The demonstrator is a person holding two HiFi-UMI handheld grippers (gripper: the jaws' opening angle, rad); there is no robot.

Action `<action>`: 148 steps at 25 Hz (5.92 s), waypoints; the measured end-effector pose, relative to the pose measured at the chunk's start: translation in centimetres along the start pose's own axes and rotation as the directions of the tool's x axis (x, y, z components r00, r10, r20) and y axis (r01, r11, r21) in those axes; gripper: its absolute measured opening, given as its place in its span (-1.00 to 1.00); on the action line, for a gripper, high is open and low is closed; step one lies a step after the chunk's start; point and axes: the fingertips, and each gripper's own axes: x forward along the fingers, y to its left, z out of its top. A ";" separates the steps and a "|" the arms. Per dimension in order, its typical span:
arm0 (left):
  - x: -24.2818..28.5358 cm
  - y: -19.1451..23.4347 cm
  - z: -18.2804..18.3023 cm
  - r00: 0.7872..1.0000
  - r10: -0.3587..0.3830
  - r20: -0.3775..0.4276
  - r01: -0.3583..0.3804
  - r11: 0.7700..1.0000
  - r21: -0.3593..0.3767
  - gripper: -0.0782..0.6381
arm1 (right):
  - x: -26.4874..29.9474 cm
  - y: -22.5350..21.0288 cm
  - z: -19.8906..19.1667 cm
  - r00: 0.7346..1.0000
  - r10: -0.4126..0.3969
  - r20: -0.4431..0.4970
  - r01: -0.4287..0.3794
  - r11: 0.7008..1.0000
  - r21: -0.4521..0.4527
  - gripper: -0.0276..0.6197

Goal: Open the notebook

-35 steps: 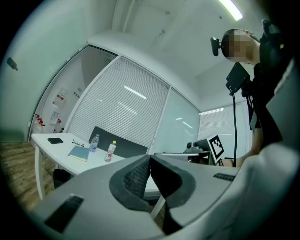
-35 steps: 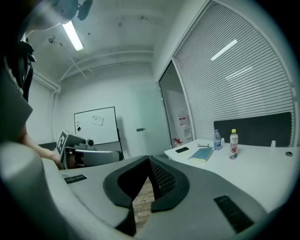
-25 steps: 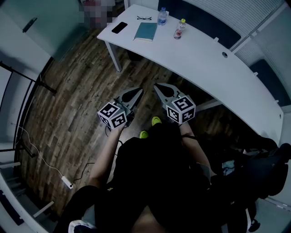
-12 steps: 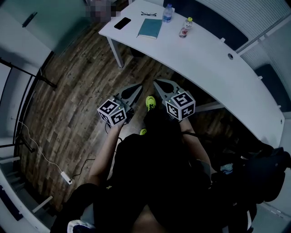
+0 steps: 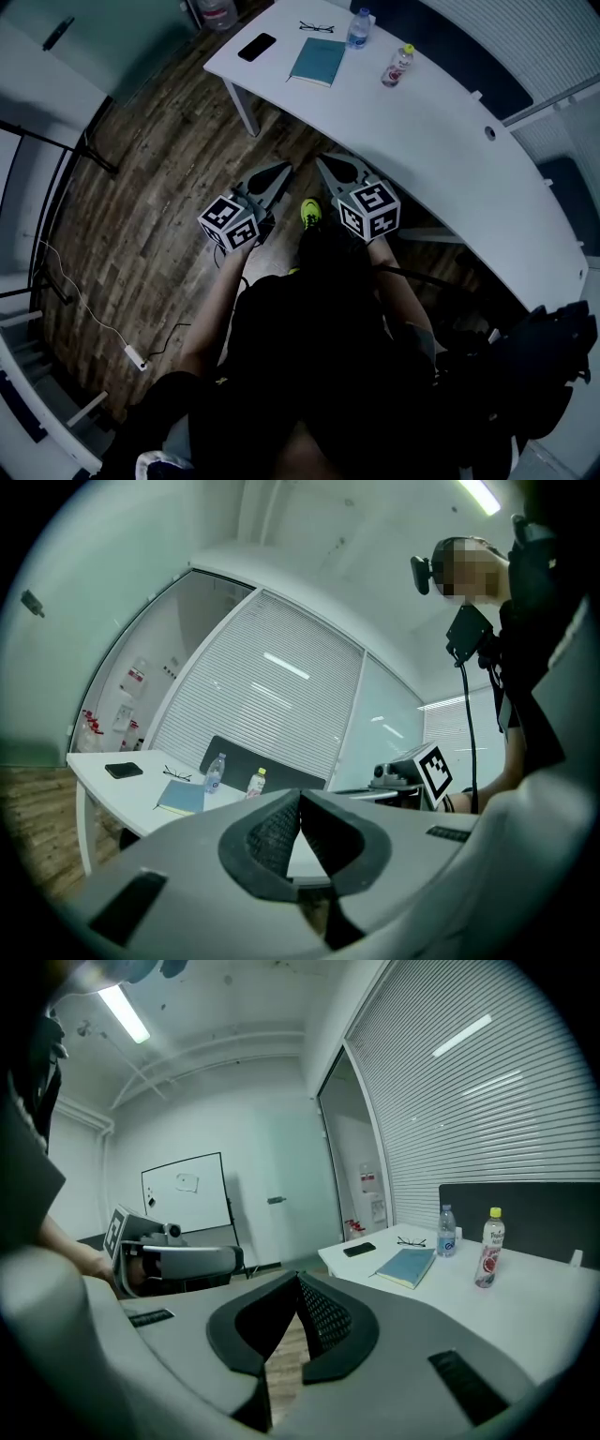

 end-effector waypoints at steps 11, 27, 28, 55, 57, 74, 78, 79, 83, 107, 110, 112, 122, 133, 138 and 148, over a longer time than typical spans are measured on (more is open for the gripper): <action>6.6 6.3 1.6 0.999 0.029 -0.023 -0.029 0.999 -0.025 -0.73 | 5.2 -7.9 2.3 1.000 -0.024 -0.004 0.024 0.999 0.029 -0.92; 14.5 12.5 2.0 0.996 0.067 -0.064 -0.069 0.997 -0.019 -0.73 | 11.2 -15.5 3.2 0.999 0.004 -0.047 0.000 0.997 0.078 -0.92; 14.7 12.9 2.0 0.995 0.070 -0.064 -0.071 0.997 -0.020 -0.73 | 11.4 -15.9 3.1 0.999 0.001 -0.048 0.003 0.996 0.085 -0.92; 21.9 23.1 0.9 0.988 -0.045 -0.148 0.050 0.998 0.029 -0.73 | 20.4 -25.1 1.1 0.980 -0.145 -0.139 0.172 0.963 0.208 -0.92; 22.6 24.2 0.5 0.984 -0.060 -0.170 0.067 0.997 0.035 -0.73 | 21.3 -26.1 0.8 0.972 -0.176 -0.156 0.209 0.950 0.231 -0.92; 26.2 30.2 -2.9 0.933 -0.210 -0.291 0.205 0.978 -0.048 -0.64 | 25.2 -31.6 -3.5 0.899 -0.307 -0.313 0.410 0.843 0.348 -0.60; 26.2 32.2 -4.0 0.932 -0.200 -0.301 0.192 0.980 -0.055 -0.62 | 25.9 -32.3 -5.2 0.874 -0.319 -0.368 0.454 0.807 0.379 -0.39; 26.2 32.7 -4.1 0.932 -0.193 -0.306 0.185 0.981 -0.055 -0.62 | 26.0 -32.5 -5.6 0.867 -0.324 -0.379 0.467 0.796 0.386 -0.37; 26.2 34.7 -4.8 0.925 -0.173 -0.338 0.173 0.985 -0.030 -0.57 | 26.4 -33.2 -6.9 0.850 -0.330 -0.411 0.504 0.737 0.450 -0.19; 28.5 38.4 -7.7 0.897 -0.209 -0.390 0.068 0.936 -0.345 -0.08 | 27.6 -35.9 -11.3 0.783 -0.298 -0.546 0.601 0.589 0.540 0.04; 28.7 38.1 -7.9 0.893 -0.226 -0.389 0.078 0.930 -0.360 -0.08 | 28.0 -35.7 -11.9 0.783 -0.266 -0.563 0.593 0.595 0.543 0.04; 28.8 38.1 -7.9 0.895 -0.227 -0.384 0.075 0.924 -0.374 -0.08 | 28.1 -35.6 -11.9 0.775 -0.266 -0.573 0.599 0.597 0.533 0.04; 27.5 40.8 -7.1 0.911 -0.151 -0.383 -0.020 0.912 -0.409 -0.08 | 28.4 -35.6 -12.3 0.739 -0.258 -0.622 0.617 0.630 0.472 -0.04; 29.0 40.6 -7.3 0.925 -0.169 -0.341 -0.101 0.756 -0.647 -0.02 | 27.8 -36.2 -12.6 0.711 -0.252 -0.657 0.634 0.633 0.444 -0.34; 28.7 42.0 -7.8 0.925 -0.095 -0.368 -0.215 0.668 -0.712 0.06 | 27.4 -36.5 -12.7 0.708 -0.267 -0.653 0.648 0.614 0.451 -0.49; 28.9 42.6 -8.9 0.897 -0.098 -0.431 -0.287 0.614 -0.735 0.11 | 26.9 -36.9 -12.1 0.723 -0.287 -0.629 0.648 0.598 0.471 -0.63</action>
